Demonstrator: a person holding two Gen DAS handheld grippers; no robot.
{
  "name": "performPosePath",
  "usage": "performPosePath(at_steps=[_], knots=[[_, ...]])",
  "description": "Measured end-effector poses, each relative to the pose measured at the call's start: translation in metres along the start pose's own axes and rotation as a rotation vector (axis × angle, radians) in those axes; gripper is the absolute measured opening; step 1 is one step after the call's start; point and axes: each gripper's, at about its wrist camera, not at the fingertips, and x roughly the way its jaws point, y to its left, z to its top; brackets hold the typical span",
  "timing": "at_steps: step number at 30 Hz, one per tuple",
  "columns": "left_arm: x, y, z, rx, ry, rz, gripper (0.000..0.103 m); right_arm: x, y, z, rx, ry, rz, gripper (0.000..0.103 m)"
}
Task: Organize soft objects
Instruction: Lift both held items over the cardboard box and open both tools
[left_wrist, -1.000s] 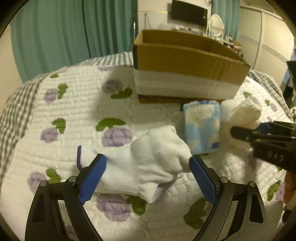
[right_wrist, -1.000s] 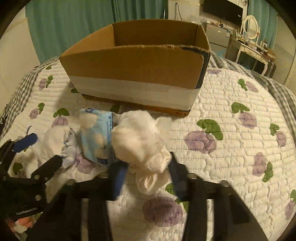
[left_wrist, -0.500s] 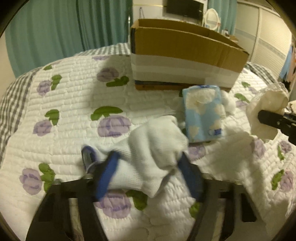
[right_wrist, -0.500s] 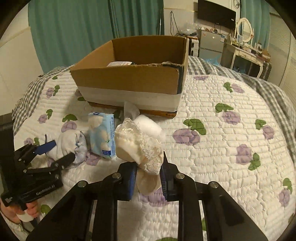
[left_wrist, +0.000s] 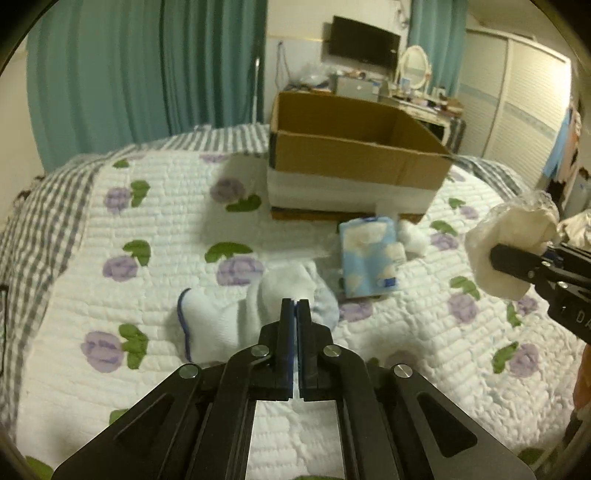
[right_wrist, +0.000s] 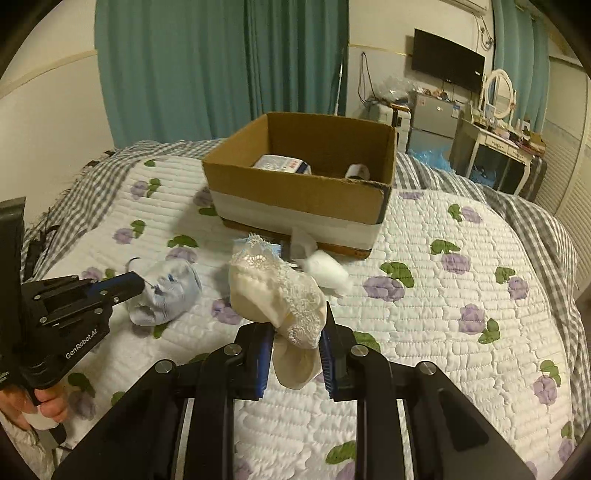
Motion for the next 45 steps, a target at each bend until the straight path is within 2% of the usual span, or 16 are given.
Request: performPosePath(at_steps=[5, 6, 8, 9, 10, 12, 15, 21, 26, 27, 29, 31, 35, 39, 41, 45], knots=[[-0.009, 0.001, -0.001, 0.001, -0.034, 0.031, 0.008, -0.004, 0.006, -0.003, -0.011, -0.012, 0.009, 0.022], [-0.011, 0.002, -0.001, 0.0, -0.038, 0.039, 0.014, -0.003, 0.006, -0.003, -0.011, -0.011, 0.009, 0.022], [-0.012, 0.005, 0.0, -0.005, -0.043, 0.04, 0.04, -0.002, 0.005, -0.003, -0.006, -0.008, 0.008, 0.022], [-0.011, 0.008, 0.0, -0.02, -0.051, 0.05, 0.058, -0.001, 0.004, -0.004, -0.002, -0.007, 0.009, 0.022], [-0.012, 0.009, -0.001, -0.03, -0.065, 0.06, 0.064, 0.0, 0.002, -0.004, 0.002, -0.005, 0.01, 0.022], [-0.013, 0.011, -0.003, -0.047, -0.097, 0.062, 0.065, 0.004, -0.001, -0.004, 0.015, 0.003, 0.011, 0.022], [-0.001, 0.014, -0.002, -0.035, -0.065, 0.09, 0.065, 0.009, -0.009, -0.004, 0.035, 0.014, 0.015, 0.022], [0.034, 0.016, -0.016, -0.067, 0.088, -0.015, 0.066, 0.018, -0.016, -0.004, 0.054, 0.031, 0.029, 0.022], [0.054, 0.016, -0.018, -0.104, 0.13, -0.059, 0.072, 0.025, -0.018, -0.006, 0.053, 0.05, 0.032, 0.022], [0.058, 0.015, -0.019, -0.105, 0.145, -0.069, 0.077, 0.025, -0.019, -0.006, 0.053, 0.051, 0.032, 0.022], [0.063, 0.007, -0.024, -0.074, 0.177, -0.06, 0.081, 0.024, -0.019, -0.007, 0.055, 0.048, 0.033, 0.022], [0.065, -0.003, -0.027, -0.001, 0.211, 0.006, 0.08, 0.021, -0.019, -0.007, 0.056, 0.042, 0.032, 0.022], [0.069, -0.025, -0.033, 0.125, 0.198, 0.119, 0.076, 0.016, -0.018, -0.008, 0.06, 0.028, 0.027, 0.022], [0.054, -0.019, -0.028, 0.087, 0.174, 0.095, 0.06, 0.007, -0.02, -0.008, 0.073, 0.014, 0.03, 0.022], [0.04, -0.016, -0.023, 0.079, 0.15, 0.088, 0.058, 0.001, -0.02, -0.004, 0.072, -0.001, 0.038, 0.022], [-0.006, -0.014, 0.007, 0.056, 0.033, 0.037, 0.058, -0.015, -0.018, 0.02, 0.027, -0.049, 0.034, 0.022]])
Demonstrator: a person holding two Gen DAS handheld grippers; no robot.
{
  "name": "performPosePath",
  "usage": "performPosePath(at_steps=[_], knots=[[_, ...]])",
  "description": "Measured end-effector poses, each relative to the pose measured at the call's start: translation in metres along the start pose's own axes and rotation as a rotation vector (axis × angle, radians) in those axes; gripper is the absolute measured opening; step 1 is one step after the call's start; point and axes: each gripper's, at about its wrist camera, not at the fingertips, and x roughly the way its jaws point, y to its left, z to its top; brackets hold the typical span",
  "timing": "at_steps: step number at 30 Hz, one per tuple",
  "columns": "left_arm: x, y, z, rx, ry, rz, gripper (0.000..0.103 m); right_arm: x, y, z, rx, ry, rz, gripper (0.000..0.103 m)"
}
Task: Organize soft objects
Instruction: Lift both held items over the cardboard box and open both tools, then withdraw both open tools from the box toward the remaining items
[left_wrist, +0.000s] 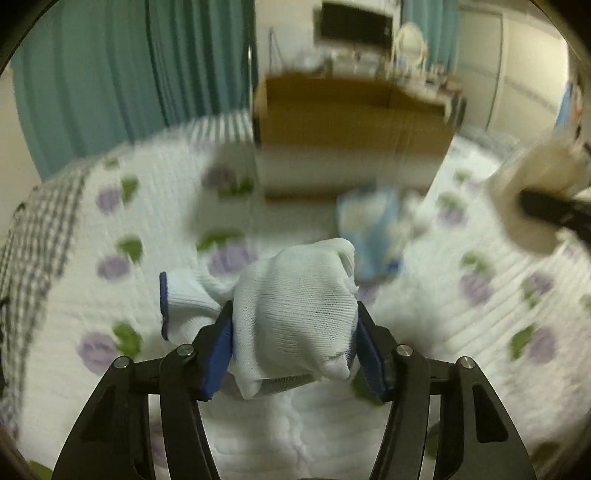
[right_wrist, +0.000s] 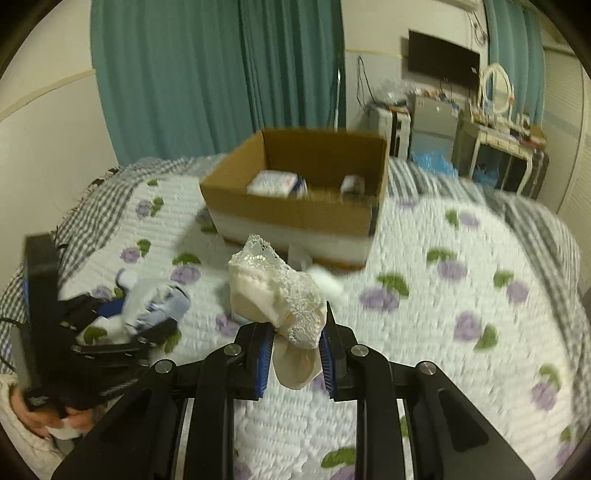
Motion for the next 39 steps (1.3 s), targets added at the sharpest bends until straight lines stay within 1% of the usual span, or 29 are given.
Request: performPosePath(at_steps=[2, 3, 6, 9, 12, 14, 16, 18, 20, 21, 23, 25, 26, 27, 28, 29, 30, 31, 32, 34, 37, 39], knots=[[-0.02, 0.0, 0.021, -0.001, -0.052, -0.015, 0.058, -0.007, -0.002, 0.02, -0.018, -0.034, -0.004, 0.022], [-0.033, -0.001, 0.037, 0.001, -0.094, -0.015, 0.058, -0.01, -0.003, 0.03, -0.024, -0.05, -0.007, 0.022], [-0.05, -0.007, 0.078, 0.011, -0.174, -0.02, 0.058, -0.021, -0.008, 0.071, -0.042, -0.121, -0.023, 0.022], [-0.048, -0.007, 0.118, 0.015, -0.227, -0.035, 0.058, -0.021, -0.011, 0.104, -0.054, -0.163, -0.022, 0.022], [-0.029, -0.005, 0.15, 0.003, -0.233, -0.054, 0.058, -0.005, -0.014, 0.136, -0.067, -0.191, -0.027, 0.022], [-0.011, -0.006, 0.165, 0.008, -0.23, -0.044, 0.058, 0.012, -0.017, 0.148, -0.061, -0.194, -0.018, 0.022], [0.011, -0.009, 0.176, 0.018, -0.218, -0.027, 0.058, 0.034, -0.022, 0.154, -0.052, -0.185, -0.012, 0.022], [0.039, -0.011, 0.183, 0.03, -0.187, -0.02, 0.058, 0.056, -0.029, 0.153, -0.037, -0.177, -0.009, 0.022], [0.056, -0.013, 0.184, 0.038, -0.179, -0.005, 0.058, 0.082, -0.04, 0.148, 0.007, -0.156, 0.02, 0.022], [0.062, -0.012, 0.184, 0.028, -0.195, -0.001, 0.058, 0.093, -0.045, 0.145, 0.021, -0.144, 0.035, 0.022], [0.078, -0.012, 0.184, 0.031, -0.182, -0.007, 0.058, 0.108, -0.051, 0.14, 0.025, -0.141, 0.043, 0.022], [0.086, -0.014, 0.181, 0.043, -0.186, -0.009, 0.059, 0.122, -0.057, 0.137, 0.033, -0.146, 0.041, 0.022], [0.086, -0.014, 0.181, 0.048, -0.193, -0.007, 0.059, 0.125, -0.06, 0.136, 0.046, -0.153, 0.051, 0.025], [0.087, -0.016, 0.181, 0.055, -0.208, -0.003, 0.063, 0.128, -0.063, 0.135, 0.059, -0.161, 0.072, 0.029], [0.086, -0.018, 0.182, 0.056, -0.226, -0.005, 0.064, 0.13, -0.066, 0.135, 0.071, -0.168, 0.086, 0.049], [0.084, -0.019, 0.181, 0.051, -0.243, -0.019, 0.066, 0.13, -0.067, 0.134, 0.08, -0.177, 0.087, 0.07], [0.084, -0.016, 0.183, 0.027, -0.255, -0.012, 0.073, 0.127, -0.069, 0.133, 0.086, -0.198, 0.068, 0.076], [0.083, -0.012, 0.184, 0.009, -0.262, -0.015, 0.077, 0.125, -0.071, 0.133, 0.088, -0.211, 0.06, 0.086], [0.082, -0.008, 0.187, -0.02, -0.266, -0.026, 0.077, 0.123, -0.071, 0.133, 0.089, -0.221, 0.057, 0.087], [0.079, -0.003, 0.19, -0.045, -0.259, -0.032, 0.078, 0.113, -0.073, 0.135, 0.09, -0.232, 0.052, 0.087], [0.068, -0.005, 0.195, -0.044, -0.267, 0.004, 0.078, 0.089, -0.077, 0.136, 0.09, -0.263, 0.016, 0.087], [0.048, -0.008, 0.194, -0.034, -0.293, 0.028, 0.078, 0.068, -0.079, 0.135, 0.094, -0.282, 0.003, 0.087]])
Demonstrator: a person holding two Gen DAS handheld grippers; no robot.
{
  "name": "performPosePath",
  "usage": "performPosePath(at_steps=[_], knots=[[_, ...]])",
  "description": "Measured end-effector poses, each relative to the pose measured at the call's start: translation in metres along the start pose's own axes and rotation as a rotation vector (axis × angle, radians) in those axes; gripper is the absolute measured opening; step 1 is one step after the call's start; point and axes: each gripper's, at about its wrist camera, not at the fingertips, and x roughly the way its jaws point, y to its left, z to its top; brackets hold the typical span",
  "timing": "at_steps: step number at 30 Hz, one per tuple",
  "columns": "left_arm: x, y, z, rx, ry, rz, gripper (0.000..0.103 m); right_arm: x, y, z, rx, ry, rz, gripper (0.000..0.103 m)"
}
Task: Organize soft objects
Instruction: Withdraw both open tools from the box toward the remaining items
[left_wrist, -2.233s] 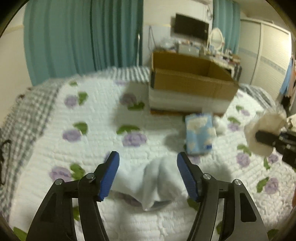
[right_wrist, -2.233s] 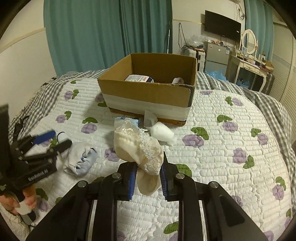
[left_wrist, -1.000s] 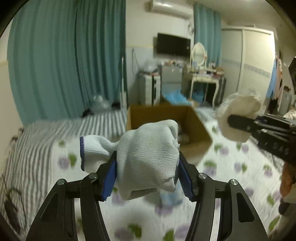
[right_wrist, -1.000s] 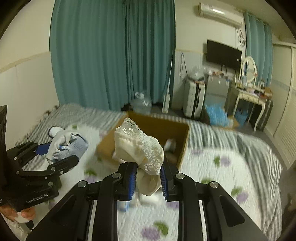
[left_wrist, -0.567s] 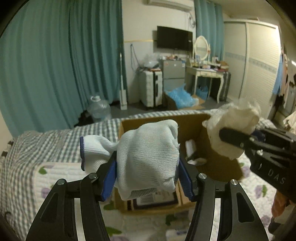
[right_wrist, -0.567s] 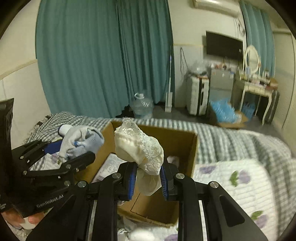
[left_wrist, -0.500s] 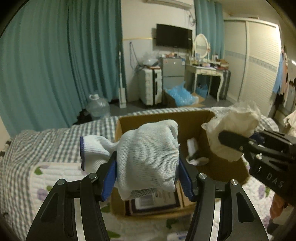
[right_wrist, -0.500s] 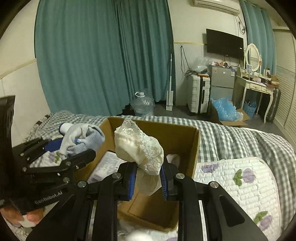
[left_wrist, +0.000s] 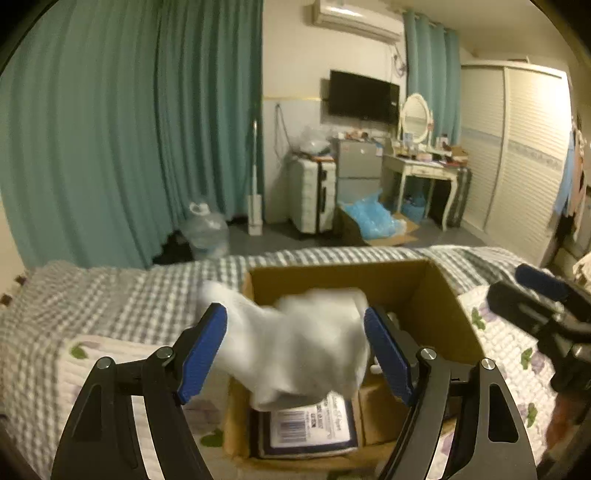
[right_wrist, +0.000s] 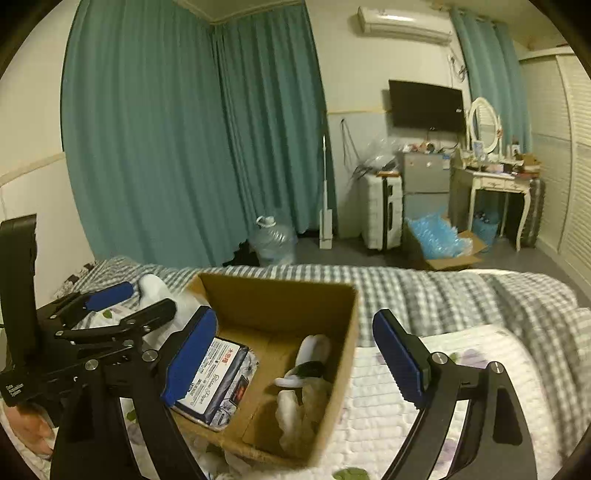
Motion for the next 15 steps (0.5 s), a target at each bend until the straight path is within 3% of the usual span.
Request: performPosePath(at_steps=[3, 8, 15], knots=[[-0.031, -0.001, 0.006, -0.002, -0.029, 0.0, 0.078, -0.033, -0.003, 0.007, 0.001, -0.023, -0.009, 0.093], [-0.085, -0.002, 0.014, -0.025, -0.082, -0.005, 0.078, -0.076, -0.002, 0.0, -0.031, -0.012, -0.026, 0.094], [-0.14, -0.008, -0.006, -0.026, -0.145, 0.058, 0.085, -0.106, -0.001, -0.055, -0.044, 0.089, -0.028, 0.094]])
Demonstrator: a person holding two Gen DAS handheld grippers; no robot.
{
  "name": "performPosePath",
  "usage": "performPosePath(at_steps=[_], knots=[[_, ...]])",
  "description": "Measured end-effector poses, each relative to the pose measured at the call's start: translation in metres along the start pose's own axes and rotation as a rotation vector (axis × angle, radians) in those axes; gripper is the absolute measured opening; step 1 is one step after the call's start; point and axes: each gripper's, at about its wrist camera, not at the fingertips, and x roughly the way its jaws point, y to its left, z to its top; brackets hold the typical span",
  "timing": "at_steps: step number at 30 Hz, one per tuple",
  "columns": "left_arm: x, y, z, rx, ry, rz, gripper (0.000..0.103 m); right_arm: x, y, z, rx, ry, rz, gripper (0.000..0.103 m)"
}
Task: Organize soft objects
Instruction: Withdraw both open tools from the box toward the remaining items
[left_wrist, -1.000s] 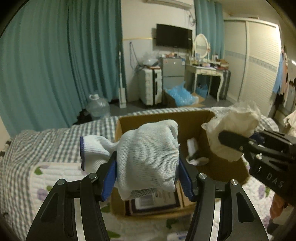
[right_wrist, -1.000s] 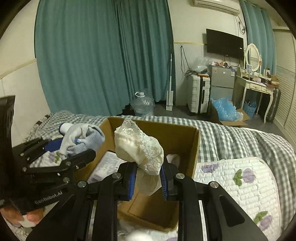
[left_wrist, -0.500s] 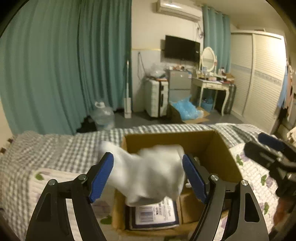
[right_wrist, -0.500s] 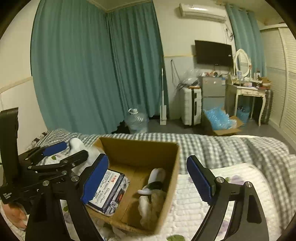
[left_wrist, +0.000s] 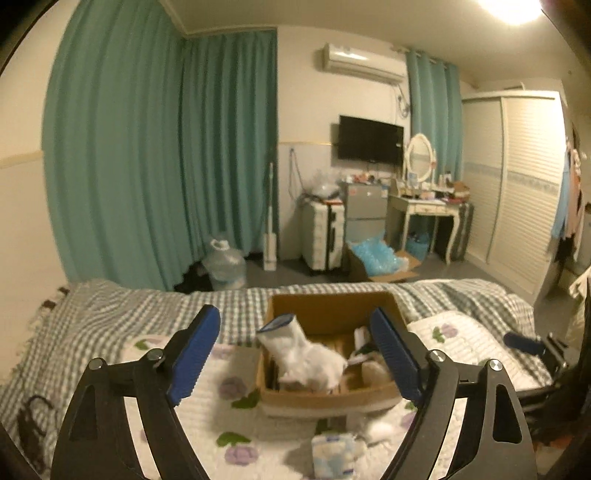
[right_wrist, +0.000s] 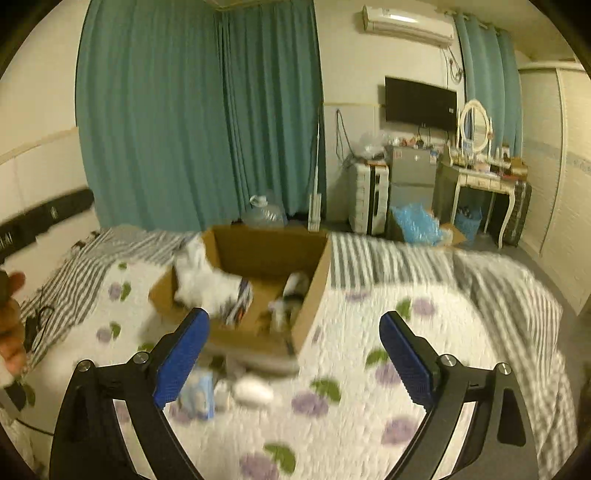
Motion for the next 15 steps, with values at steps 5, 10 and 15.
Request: performPosePath(at_steps=[5, 10, 15], knots=[[0.0, -0.002, -0.042, -0.01, 0.045, 0.024, 0.085, 0.01, 0.0, -0.038, 0.016, 0.073, 0.012, 0.094], [0.039, -0.001, -0.094, -0.04, 0.197, 0.039, 0.085, 0.035, 0.01, -0.051, -0.036, 0.1, -0.013, 0.094], [0.077, -0.007, -0.146, -0.033, 0.311, 0.038, 0.085, 0.069, 0.009, -0.061, -0.038, 0.17, -0.009, 0.094]])
